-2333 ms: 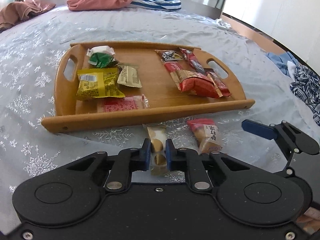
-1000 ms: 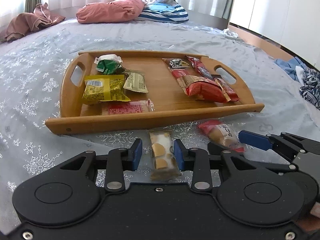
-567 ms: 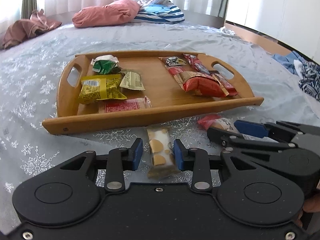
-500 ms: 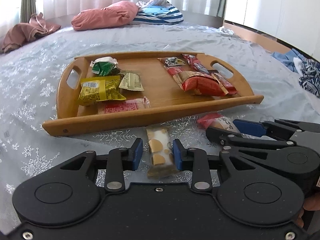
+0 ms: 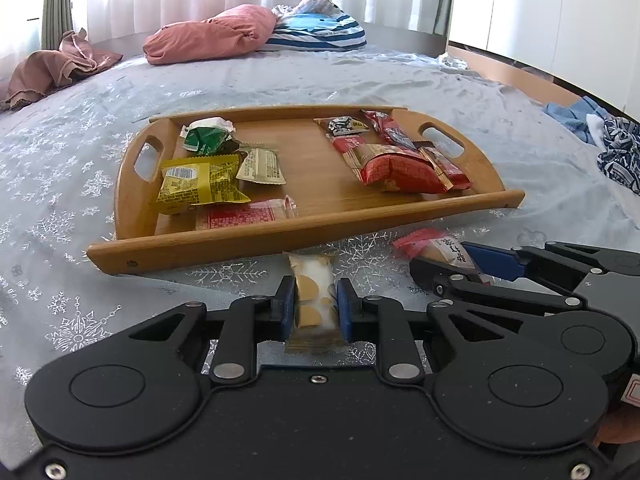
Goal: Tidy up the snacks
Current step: 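Carry the wafer roll with the left tool while the right tool carries the pink packet over the tray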
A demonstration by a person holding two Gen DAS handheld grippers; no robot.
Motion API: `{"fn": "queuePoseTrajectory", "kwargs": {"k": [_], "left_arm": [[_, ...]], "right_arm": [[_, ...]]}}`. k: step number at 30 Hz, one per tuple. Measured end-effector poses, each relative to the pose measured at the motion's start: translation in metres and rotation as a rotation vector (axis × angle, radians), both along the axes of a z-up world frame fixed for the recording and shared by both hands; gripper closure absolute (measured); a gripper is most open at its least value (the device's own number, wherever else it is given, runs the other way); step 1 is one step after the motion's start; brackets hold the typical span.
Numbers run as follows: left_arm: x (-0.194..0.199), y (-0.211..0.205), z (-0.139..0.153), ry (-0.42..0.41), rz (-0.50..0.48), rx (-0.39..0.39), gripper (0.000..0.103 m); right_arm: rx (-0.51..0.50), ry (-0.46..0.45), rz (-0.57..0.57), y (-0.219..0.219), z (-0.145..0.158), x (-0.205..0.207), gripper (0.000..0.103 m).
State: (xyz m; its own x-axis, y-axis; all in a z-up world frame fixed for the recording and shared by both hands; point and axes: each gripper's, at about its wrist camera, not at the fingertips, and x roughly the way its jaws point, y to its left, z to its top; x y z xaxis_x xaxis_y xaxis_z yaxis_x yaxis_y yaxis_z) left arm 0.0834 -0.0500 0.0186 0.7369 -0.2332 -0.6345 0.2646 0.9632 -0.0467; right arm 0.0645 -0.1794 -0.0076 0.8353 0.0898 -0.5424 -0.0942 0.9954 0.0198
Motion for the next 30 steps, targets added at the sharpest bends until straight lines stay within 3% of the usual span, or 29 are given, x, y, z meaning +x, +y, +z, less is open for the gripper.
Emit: {"fn": "queuePoseTrajectory", "kwargs": {"k": [12,30], "left_arm": [[-0.0036,0.0028,0.0059,-0.002,0.003,-0.006,0.082],[0.0003,0.0048,-0.0015,0.013,0.020,-0.003,0.082]], "right_arm": [[-0.005,-0.010,0.001,0.0033,0.0042,-0.0043,0.067],[-0.028,0.023,-0.014,0.0079,-0.0042,0.0046,0.058]]}}
